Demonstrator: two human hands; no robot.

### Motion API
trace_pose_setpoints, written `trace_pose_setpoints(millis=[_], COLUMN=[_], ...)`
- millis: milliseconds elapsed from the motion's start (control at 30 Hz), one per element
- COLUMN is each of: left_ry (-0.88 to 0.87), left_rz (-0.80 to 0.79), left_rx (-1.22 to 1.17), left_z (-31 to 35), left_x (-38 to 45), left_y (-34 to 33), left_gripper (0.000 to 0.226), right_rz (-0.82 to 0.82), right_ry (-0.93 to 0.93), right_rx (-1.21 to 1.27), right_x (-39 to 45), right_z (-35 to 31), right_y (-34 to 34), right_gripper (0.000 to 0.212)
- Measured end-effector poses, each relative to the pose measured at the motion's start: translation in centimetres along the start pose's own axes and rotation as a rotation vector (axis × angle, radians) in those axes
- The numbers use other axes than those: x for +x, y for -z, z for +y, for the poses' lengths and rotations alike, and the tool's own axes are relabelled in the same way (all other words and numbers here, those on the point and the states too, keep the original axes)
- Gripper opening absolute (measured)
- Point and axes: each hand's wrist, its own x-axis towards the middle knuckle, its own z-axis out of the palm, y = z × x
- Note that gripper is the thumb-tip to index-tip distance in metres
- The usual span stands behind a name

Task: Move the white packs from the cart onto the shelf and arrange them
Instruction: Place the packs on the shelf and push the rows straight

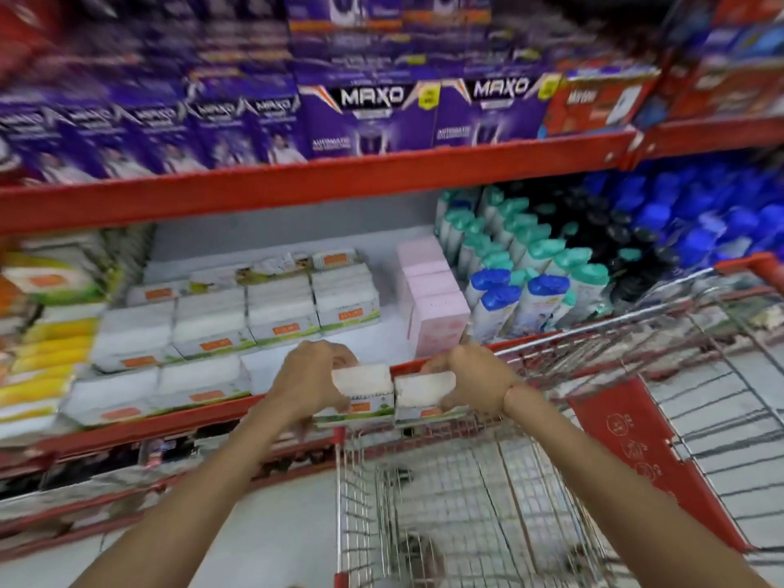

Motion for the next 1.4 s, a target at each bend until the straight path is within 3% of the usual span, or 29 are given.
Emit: trace_pose_setpoints(millis=[267, 533, 800, 900, 967, 1067, 1133, 1200, 1300, 1400], left_ry=[0.118, 0.196, 0.201, 0.175, 0.162, 0.164, 0.23, 0.38, 0.652, 0.794], left_rz=[0.082, 0.109, 0.024, 0.021, 0.045, 0.216, 0.343, 0.384, 0.339, 0.223], left_rx=[0.024, 0.025, 0.09, 0.009, -0.135, -0.339, -0.465, -0.607, -1.016, -1.277], left_z=[-3.1, -5.3, -6.9, -7.6, -8.0, -9.3, -11.2, -13.8, -18.2, -21.6], left_x=[1.7, 3.3, 4.1, 3.6, 2.7, 0.3, -2.1, -4.0, -6.2, -8.1], left_y=[3.1, 2.4, 1.6, 1.5, 1.9, 2.7, 3.4, 3.7, 3.7, 4.2], left_gripper=[0.069, 0.068, 0.069, 0.072, 0.072, 0.054, 0.034, 0.023, 0.036, 0.047], right_rz=[0.111, 0.061, -0.035, -0.018, 0.08, 0.239, 0.2, 0.015, -0.359, -0.45], right_ry=[0.042, 0.049, 0.009, -0.012, 0.005, 0.03, -0.034, -0.175, -0.362, -0.434], right_rx=[-0.022, -0.097, -0.07, -0.062, 0.005, 0.292, 0.626, 1.038, 1.581, 1.82], right_x=[4.9, 9.4, 10.2, 10.0, 9.5, 9.2, 9.3, 9.3, 9.4, 10.3], right_z=[-5.0, -6.2, -6.0, -6.8, -7.9, -11.1, -14.4, -17.5, -21.1, -24.2], right_y=[2.3, 0.6, 0.3, 0.2, -0.1, -1.2, -2.5, -3.7, -5.1, -7.1], right_gripper=[0.06, 0.061, 0.065, 0.066, 0.062, 0.043, 0.026, 0.012, 0.025, 0.041])
